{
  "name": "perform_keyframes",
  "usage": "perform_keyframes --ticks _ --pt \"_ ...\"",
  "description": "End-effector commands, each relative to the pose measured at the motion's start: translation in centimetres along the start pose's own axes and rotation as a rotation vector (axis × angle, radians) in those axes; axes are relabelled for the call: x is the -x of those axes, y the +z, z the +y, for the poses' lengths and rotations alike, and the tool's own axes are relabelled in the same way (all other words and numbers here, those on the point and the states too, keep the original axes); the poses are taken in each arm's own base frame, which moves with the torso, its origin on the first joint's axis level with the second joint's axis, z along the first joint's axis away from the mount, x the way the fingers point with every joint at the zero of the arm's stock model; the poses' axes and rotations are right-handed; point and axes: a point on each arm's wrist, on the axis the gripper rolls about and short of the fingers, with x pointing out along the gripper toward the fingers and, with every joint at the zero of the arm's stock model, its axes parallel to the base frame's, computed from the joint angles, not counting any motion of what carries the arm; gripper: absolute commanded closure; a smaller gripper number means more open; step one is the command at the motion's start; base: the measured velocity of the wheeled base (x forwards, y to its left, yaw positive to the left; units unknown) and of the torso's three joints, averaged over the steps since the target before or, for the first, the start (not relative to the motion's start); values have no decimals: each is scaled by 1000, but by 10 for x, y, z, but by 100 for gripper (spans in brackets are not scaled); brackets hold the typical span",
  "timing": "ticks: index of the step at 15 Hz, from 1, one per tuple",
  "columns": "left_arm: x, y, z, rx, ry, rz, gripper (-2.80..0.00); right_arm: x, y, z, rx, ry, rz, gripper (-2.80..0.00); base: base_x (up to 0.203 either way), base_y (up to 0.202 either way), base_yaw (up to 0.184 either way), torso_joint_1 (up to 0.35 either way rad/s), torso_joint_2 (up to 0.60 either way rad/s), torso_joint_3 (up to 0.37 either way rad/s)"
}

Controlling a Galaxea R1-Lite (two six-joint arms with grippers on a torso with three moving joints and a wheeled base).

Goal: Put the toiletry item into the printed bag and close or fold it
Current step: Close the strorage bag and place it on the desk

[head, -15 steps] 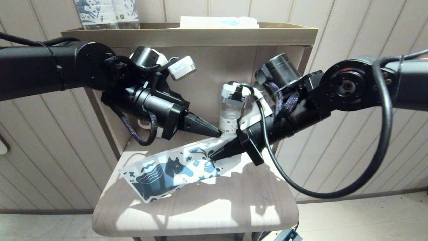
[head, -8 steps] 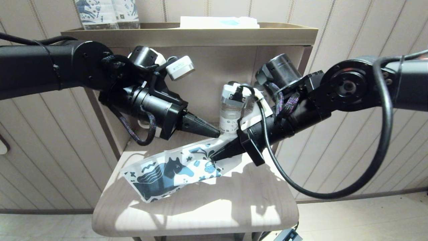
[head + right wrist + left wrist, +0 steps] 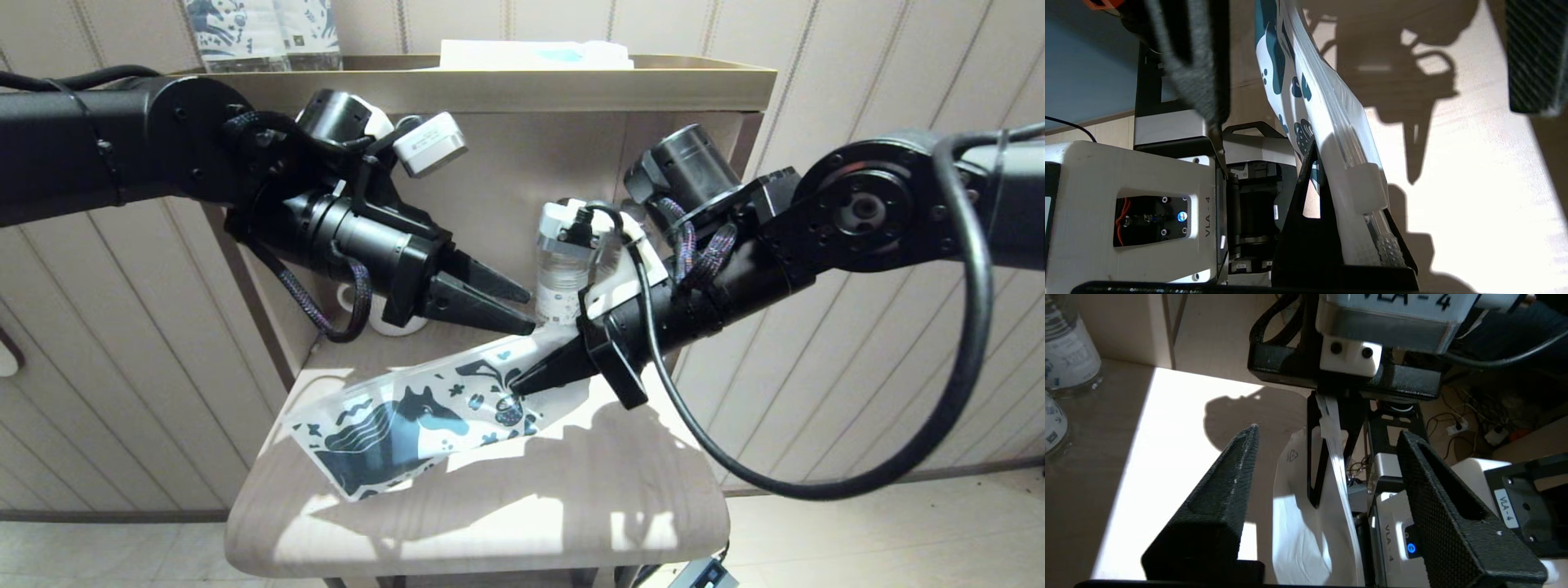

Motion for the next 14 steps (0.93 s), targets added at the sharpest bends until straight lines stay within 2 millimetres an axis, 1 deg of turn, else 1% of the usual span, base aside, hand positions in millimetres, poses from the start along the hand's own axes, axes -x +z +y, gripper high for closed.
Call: perform_keyframes --ticks 1,5,9,14 --pt "-2 -1 2 6 -7 1 -280 -5 2 4 6 -2 4 0 0 0 0 0 0 0" --pt "-7 -7 7 40 -16 14 -280 -16 3 5 41 -25 -12 0 0 0 0 0 0 0" --pt "-10 -8 6 48 -27 23 -280 -15 4 5 44 -29 -14 0 0 0 0 0 0 0" --pt "-9 -11 2 68 -35 39 -280 -14 2 2 38 -36 -13 0 0 0 0 0 0 0"
